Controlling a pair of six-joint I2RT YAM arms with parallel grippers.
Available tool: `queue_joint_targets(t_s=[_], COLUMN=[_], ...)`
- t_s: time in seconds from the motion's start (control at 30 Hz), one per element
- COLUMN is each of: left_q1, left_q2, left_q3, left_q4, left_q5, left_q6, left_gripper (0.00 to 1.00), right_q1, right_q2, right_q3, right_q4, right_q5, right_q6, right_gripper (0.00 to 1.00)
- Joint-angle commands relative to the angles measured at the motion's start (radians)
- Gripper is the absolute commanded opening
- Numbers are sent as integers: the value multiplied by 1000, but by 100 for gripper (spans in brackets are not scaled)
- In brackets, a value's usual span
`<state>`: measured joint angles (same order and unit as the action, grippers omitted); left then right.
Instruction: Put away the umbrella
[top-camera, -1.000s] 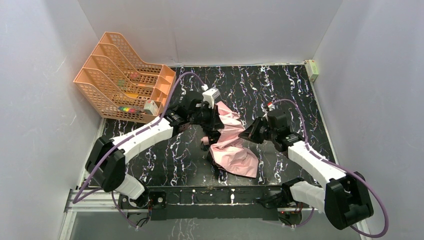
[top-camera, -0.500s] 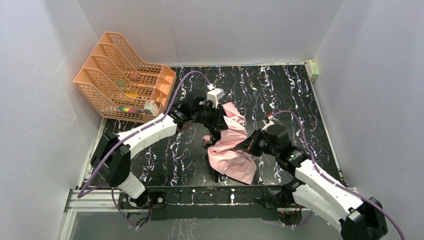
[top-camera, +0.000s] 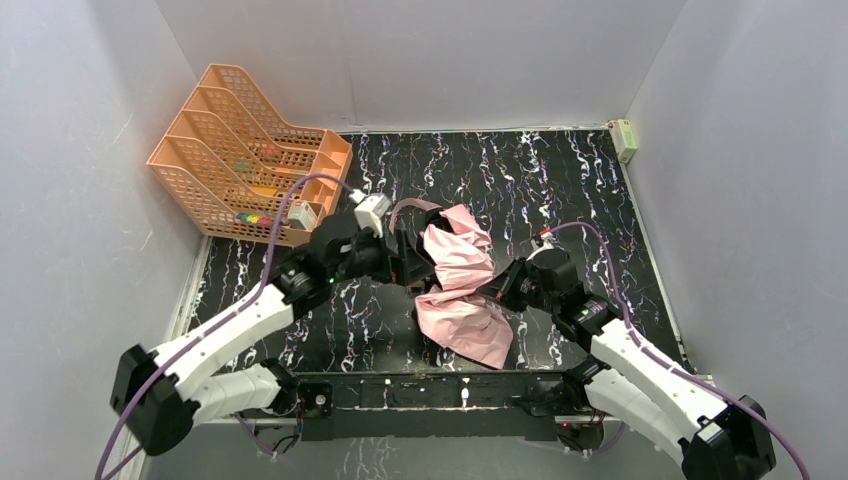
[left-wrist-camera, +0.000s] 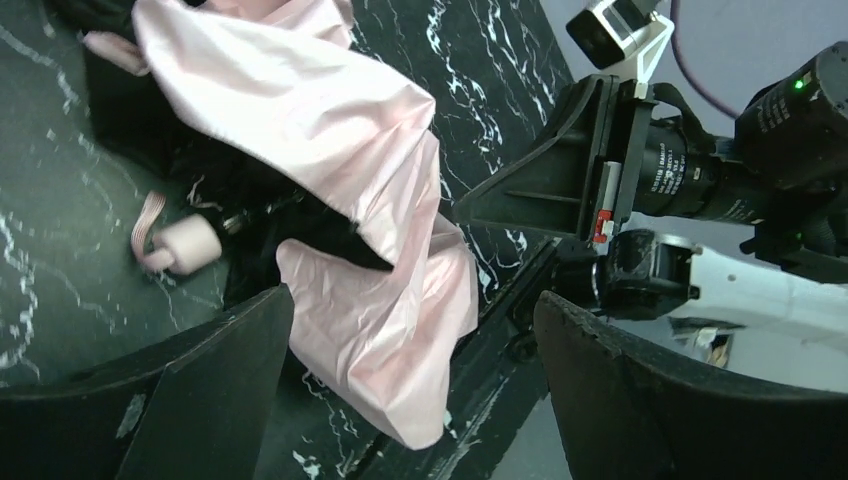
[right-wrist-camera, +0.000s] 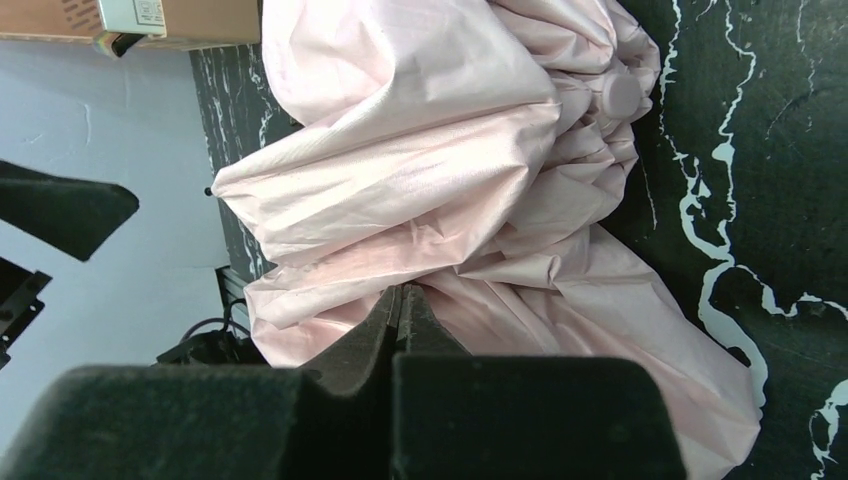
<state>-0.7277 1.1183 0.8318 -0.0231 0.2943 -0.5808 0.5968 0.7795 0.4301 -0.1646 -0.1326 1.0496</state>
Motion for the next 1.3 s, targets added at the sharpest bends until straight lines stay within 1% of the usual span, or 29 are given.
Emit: queue_joint_targets(t_s=[0.0, 0.17, 0.23, 0.33, 0.43, 0.63, 0.73, 1.0, 1.13, 1.27], left_q1=[5, 1, 1, -1, -22, -58, -62, -64, -64, -64], left_q2=[-141, -218, -215, -178, -119, -6, 19, 28, 27, 35], left_q3=[-150, -303, -353, -417, -436, -418, -418, -371, -340, -313], left_q4=[57, 161, 227, 370, 482, 568, 599, 624, 623, 620], left_q5=[-110, -104, -80, -25, 6, 24, 35, 63, 71, 88], left_q6=[-213, -351, -392, -459, -488, -481, -489, -475, -468, -454], left_gripper=[90, 90, 90, 91, 93, 93, 88, 65, 59, 51], right_q1=[3, 3, 2, 1, 3, 3, 2, 2, 2, 2], right_q2=[-9, -9, -12, -13, -10, -11, -9, -10, -19, -25], right_q3=[76, 112, 113, 106, 100, 96, 98, 92, 95, 92], right_q4=[-13, -64, -62, -44, -37, -35, -40, -32, -43, -51], right_q5=[27, 44, 40, 27, 20, 19, 21, 14, 21, 21], right_q6=[-59, -103, -101, -92, -87, -85, -86, -80, -79, -77], right_gripper=[6, 11, 15, 21, 24, 27, 28, 29, 29, 29])
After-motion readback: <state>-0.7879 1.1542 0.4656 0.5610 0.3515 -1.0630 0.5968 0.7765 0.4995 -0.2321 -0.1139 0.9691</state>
